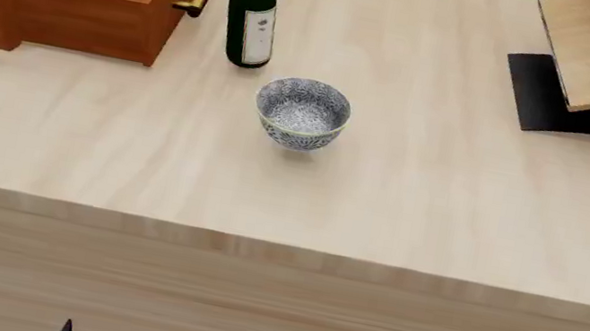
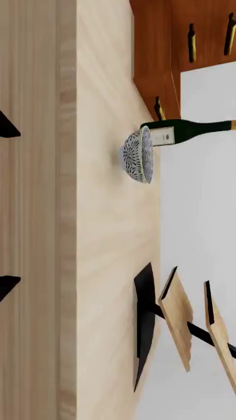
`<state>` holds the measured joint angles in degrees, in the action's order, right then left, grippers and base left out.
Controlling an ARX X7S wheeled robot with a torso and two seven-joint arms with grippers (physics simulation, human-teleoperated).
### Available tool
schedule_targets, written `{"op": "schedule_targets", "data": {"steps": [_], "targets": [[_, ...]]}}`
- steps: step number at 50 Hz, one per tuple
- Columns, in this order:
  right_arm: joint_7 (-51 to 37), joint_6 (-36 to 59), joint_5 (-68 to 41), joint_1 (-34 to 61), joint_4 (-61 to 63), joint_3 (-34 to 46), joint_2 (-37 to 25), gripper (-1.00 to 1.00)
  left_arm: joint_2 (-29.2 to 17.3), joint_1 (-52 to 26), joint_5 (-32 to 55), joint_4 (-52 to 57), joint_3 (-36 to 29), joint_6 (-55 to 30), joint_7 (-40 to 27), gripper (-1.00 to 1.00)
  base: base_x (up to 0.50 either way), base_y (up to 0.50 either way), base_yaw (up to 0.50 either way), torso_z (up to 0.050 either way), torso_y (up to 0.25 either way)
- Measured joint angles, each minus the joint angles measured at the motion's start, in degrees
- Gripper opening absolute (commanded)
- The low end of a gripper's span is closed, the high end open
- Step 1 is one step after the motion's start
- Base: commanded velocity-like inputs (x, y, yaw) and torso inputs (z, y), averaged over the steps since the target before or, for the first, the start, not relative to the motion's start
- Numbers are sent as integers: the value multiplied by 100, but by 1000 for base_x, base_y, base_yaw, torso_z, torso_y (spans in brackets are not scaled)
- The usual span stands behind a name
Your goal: Put the bowl in the bottom drawer of the cabinet.
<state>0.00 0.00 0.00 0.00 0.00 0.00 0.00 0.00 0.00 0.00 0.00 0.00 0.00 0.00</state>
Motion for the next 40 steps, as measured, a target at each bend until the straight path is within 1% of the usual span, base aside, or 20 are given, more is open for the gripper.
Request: {"op": "schedule_targets", "data": {"steps": [1, 9, 11, 40], "targets": [[-81, -81, 82, -77, 78, 83, -78, 100, -78, 77, -81, 78, -83, 81, -81, 100, 0, 0, 0, 0, 0], [-129, -4, -43, -42, 79, 130, -108, 100, -114, 44, 44, 97, -107, -14, -120, 100, 0, 0, 0, 0, 0], [-154, 23, -77, -39, 100, 156, -127, 100, -135, 40, 90, 106, -120, -34, -136, 100, 0, 0, 0, 25, 0], [-594, 139, -368, -24, 266, 454, -393, 100, -445, 42, 490, 193, -432, -138, -284, 100, 0, 0, 0, 50, 15]]}}
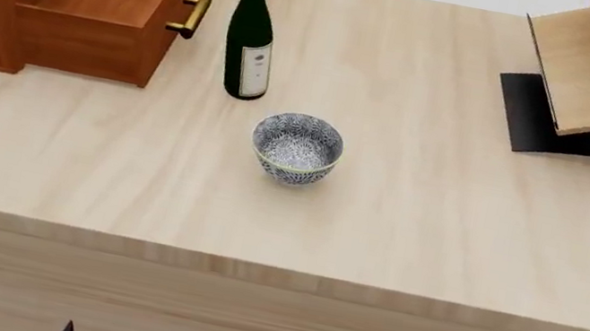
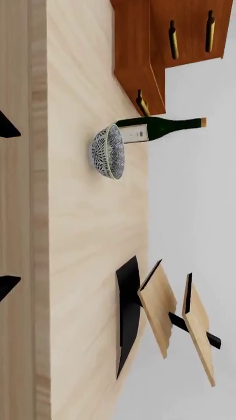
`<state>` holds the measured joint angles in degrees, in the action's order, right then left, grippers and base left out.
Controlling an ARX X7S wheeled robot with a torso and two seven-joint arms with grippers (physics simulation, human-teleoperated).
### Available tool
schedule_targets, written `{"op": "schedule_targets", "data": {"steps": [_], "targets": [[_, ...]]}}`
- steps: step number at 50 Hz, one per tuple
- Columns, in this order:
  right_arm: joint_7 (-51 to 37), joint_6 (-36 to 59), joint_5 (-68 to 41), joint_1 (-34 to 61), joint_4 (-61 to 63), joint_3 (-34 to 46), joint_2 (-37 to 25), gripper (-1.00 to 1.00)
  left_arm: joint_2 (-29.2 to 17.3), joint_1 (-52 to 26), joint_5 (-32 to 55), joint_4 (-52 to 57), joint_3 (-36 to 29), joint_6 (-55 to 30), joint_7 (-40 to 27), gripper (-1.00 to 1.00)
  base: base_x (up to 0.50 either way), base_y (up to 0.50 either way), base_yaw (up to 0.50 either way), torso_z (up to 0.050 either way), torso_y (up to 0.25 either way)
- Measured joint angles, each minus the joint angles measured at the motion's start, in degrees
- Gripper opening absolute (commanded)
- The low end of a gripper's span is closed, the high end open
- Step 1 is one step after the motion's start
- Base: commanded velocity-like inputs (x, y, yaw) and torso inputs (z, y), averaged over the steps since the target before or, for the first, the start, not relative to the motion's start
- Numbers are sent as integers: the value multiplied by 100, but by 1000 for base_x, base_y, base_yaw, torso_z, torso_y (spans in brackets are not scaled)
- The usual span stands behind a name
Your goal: Put the bowl in the bottom drawer of the cabinet.
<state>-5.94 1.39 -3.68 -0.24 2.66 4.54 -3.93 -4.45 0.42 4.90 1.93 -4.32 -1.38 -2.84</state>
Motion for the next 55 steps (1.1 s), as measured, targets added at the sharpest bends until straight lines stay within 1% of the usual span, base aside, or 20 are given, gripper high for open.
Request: {"op": "schedule_targets", "data": {"steps": [19, 40, 55], "targets": [[-226, -34, 0, -18, 26, 186, -143, 100, -142, -2, 90, 57, -161, -49, -152, 100, 0, 0, 0, 50, 18], [-530, -88, 206, -85, 225, 390, -293, 100, -271, 9, 182, 172, -268, -97, -309, 100, 29, 500, 0, 50, 19], [-629, 187, 183, -115, 603, 491, -380, 100, -364, -40, 249, 361, -306, -319, -438, 100, 31, 500, 0, 50, 19]]}}
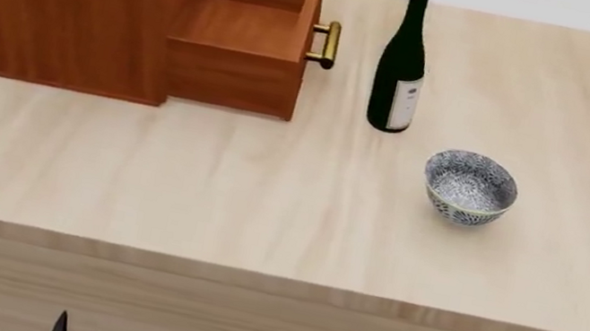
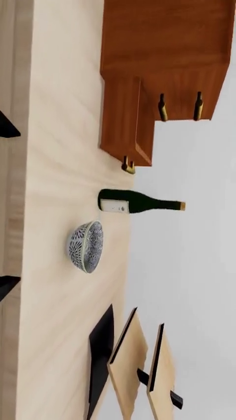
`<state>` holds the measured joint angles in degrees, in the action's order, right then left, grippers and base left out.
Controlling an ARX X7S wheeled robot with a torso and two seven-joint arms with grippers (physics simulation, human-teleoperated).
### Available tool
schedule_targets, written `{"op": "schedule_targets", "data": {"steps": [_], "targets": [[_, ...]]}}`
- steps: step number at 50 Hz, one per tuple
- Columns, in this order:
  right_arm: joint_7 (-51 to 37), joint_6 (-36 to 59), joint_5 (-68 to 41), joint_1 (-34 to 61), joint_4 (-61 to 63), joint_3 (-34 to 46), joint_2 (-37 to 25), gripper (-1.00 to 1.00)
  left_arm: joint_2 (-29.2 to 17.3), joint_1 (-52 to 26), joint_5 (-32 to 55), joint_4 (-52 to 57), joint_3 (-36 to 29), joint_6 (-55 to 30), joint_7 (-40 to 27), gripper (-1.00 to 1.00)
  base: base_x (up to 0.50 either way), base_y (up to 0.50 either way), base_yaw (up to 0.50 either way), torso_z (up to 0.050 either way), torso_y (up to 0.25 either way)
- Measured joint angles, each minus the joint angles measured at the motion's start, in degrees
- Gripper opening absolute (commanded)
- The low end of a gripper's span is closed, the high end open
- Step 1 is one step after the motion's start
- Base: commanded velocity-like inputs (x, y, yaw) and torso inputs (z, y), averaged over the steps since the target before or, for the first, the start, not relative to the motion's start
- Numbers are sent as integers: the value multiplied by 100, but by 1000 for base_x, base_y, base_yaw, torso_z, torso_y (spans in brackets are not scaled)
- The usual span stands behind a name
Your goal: Put the bowl in the bottom drawer of the cabinet.
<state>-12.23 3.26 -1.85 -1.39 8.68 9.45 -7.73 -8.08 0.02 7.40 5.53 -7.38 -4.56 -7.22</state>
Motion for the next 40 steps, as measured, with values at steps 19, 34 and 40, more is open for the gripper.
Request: {"op": "schedule_targets", "data": {"steps": [19, 34, 40], "targets": [[-111, 1069, -104, 219, 1192, 22, -132, 100, -177, -333, 258, 907, -21, -1084, -143, 100, 3, 57, 0, 50, 18], [-155, 1920, -169, 734, 1782, 34, -232, 100, -276, -901, 529, 1619, 28, -2062, -270, 100, 233, 50, 0, 50, 19], [-163, 2002, -186, 823, 1798, 54, -261, 100, -301, -962, 606, 1732, 47, -2191, -289, 100, 500, 132, 0, 50, 19]]}}
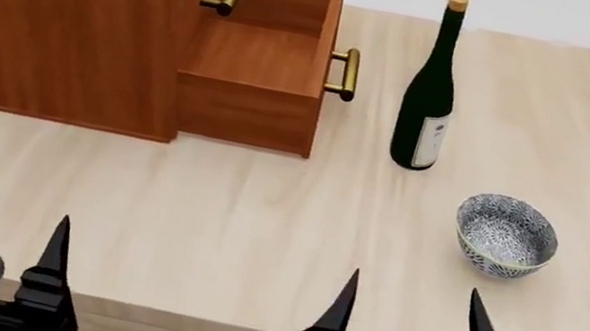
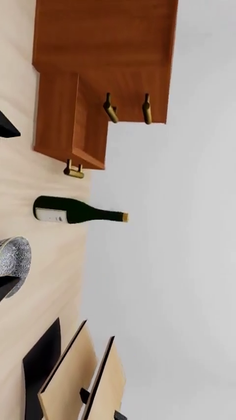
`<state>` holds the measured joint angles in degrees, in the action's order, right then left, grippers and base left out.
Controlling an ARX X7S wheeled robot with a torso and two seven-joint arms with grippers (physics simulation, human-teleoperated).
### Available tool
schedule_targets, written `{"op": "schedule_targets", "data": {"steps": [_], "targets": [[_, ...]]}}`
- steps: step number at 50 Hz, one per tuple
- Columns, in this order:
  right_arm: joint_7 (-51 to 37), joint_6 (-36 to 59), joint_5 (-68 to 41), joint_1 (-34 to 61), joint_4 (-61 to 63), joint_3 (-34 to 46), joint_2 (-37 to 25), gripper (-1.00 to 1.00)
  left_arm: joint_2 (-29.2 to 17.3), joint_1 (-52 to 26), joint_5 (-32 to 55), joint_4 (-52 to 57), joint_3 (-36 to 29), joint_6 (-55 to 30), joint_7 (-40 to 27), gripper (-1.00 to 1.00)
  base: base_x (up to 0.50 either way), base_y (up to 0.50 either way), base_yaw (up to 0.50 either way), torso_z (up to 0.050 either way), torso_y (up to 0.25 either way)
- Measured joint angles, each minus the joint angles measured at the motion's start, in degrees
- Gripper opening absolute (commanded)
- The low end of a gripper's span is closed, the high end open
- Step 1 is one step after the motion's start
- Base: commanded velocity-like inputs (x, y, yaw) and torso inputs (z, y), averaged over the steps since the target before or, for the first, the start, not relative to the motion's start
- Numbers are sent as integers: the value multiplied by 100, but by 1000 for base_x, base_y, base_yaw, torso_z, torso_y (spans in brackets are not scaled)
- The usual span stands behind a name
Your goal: Put the bowl in the bottom drawer of the cabinet.
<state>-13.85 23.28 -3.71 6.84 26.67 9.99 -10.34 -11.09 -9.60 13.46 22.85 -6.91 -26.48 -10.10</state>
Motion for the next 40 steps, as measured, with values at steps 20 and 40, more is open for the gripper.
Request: {"op": "schedule_targets", "data": {"steps": [20, 40], "targets": [[-69, 28, -25, 128, -127, 58, -61, 100, -244, 727, 27, 645, -16, 76, -65, 100, 500, 131, 0, 23, 8], [-139, -17, -47, 254, -326, 152, -71, 100, -492, 1618, 22, 1243, -30, 409, -87, 100, 500, 131, 0, 0, 0]]}}
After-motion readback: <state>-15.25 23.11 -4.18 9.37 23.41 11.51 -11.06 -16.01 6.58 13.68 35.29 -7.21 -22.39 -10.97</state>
